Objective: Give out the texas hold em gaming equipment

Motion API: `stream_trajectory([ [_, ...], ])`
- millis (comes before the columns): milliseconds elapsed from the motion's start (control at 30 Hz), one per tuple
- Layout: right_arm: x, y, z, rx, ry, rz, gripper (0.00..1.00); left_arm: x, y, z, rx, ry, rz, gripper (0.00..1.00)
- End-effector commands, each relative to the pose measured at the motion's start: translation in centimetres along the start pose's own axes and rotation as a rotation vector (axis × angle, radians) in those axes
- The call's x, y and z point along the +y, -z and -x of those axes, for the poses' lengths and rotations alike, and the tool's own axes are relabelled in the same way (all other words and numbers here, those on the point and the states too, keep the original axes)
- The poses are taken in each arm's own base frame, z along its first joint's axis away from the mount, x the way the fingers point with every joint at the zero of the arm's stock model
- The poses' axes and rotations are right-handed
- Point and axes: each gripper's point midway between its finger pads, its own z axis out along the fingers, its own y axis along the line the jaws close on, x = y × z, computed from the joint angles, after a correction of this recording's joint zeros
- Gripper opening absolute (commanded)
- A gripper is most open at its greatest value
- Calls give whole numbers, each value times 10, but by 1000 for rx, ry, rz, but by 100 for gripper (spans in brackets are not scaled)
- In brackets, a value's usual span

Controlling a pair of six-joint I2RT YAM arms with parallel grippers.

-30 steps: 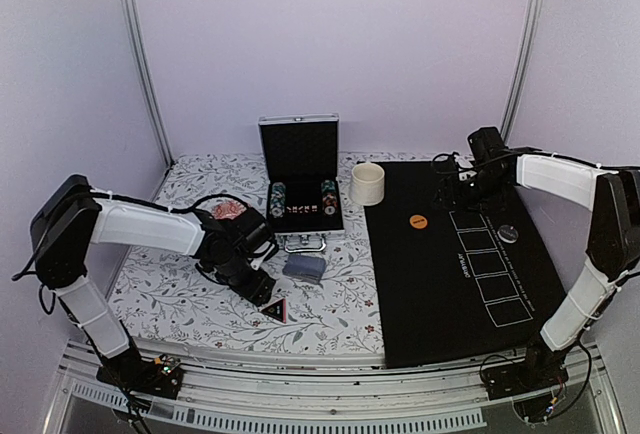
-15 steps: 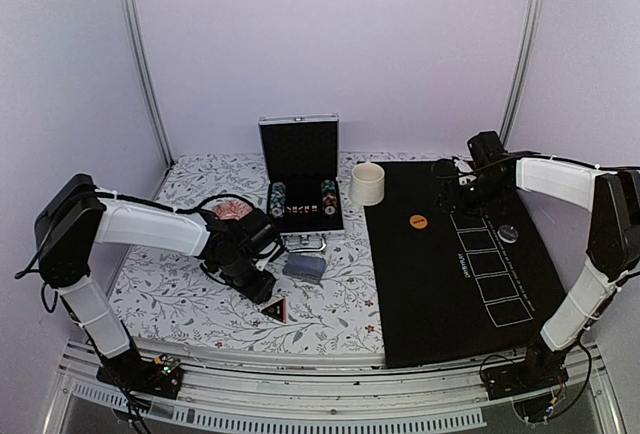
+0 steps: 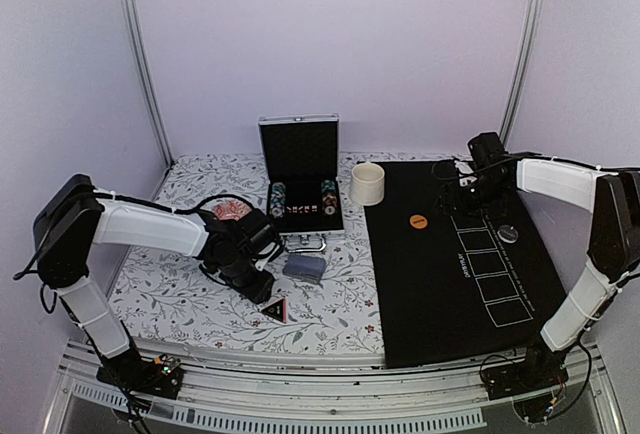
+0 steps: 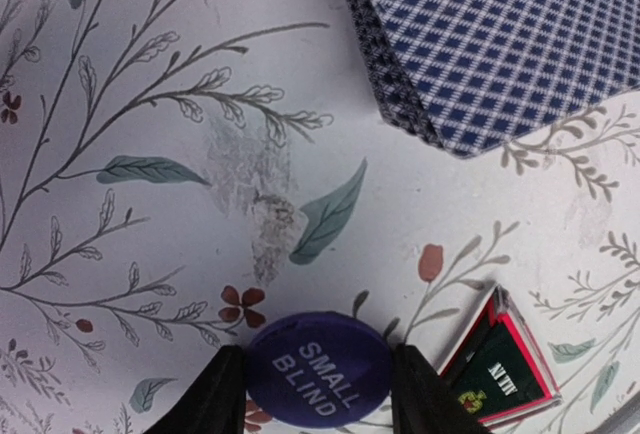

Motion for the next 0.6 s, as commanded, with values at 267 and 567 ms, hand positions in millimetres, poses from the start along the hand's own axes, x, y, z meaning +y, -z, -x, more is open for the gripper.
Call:
stream_trajectory([
  [267, 4, 29, 6, -69, 27, -12, 70, -3, 15, -23, 60, -1, -20, 46],
  [567, 6, 35, 6, -81, 27, -5, 70, -5, 24, -23, 51, 8, -36, 45],
])
